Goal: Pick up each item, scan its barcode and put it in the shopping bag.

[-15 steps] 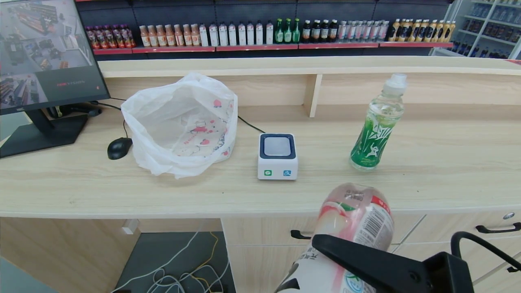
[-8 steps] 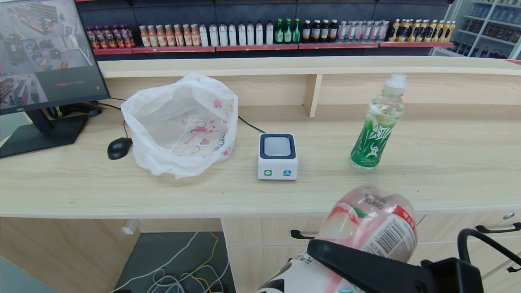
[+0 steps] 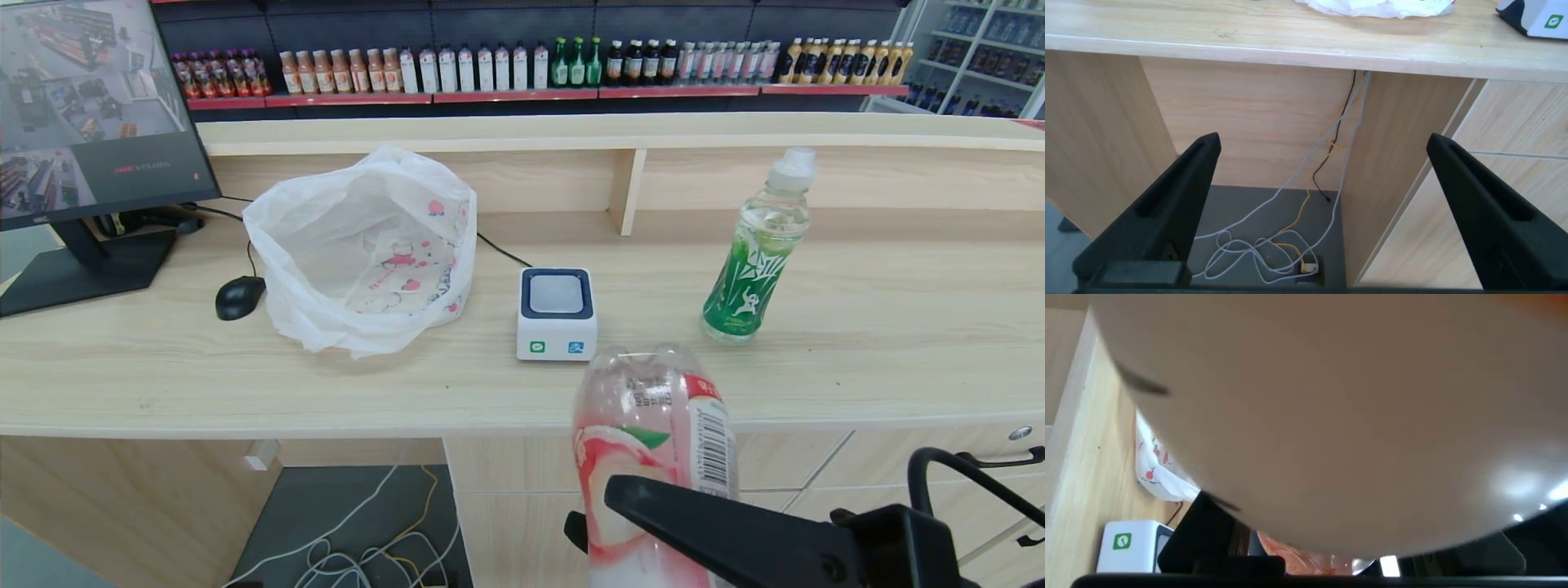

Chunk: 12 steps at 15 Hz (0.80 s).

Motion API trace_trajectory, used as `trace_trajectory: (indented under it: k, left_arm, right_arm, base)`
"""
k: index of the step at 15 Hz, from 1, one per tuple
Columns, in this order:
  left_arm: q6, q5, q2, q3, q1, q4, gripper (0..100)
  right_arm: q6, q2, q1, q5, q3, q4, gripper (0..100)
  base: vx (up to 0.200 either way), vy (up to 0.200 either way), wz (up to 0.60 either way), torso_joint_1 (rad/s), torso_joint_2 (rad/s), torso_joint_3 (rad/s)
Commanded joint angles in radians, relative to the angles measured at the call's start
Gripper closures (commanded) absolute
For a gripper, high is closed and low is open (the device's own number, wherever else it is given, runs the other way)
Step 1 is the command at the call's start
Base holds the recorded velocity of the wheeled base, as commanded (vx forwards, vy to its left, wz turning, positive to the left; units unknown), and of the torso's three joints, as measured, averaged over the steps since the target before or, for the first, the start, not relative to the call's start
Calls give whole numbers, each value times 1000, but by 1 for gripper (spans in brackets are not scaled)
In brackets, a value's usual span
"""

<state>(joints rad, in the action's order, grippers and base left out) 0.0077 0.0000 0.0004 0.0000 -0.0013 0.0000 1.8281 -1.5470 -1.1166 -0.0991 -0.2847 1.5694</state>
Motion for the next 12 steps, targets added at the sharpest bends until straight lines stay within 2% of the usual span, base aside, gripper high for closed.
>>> trace_trajectory:
  k: [1, 9, 12]
  left_arm:
    - [0, 0, 0, 0, 1, 0, 0]
    - [0, 0, 0, 0, 0, 0, 0]
    - [0, 0, 0, 0, 0, 0, 0]
  right_arm:
    - [-4, -19, 15, -10, -16, 1, 100]
    - [-24, -18, 27, -13, -7, 1, 100]
    - [-70, -18, 29, -11, -5, 1, 100]
  base:
    - [0, 0, 0, 0, 0, 0]
    - [0, 0, 0, 0, 0, 0]
    - [0, 0, 0, 0, 0, 0]
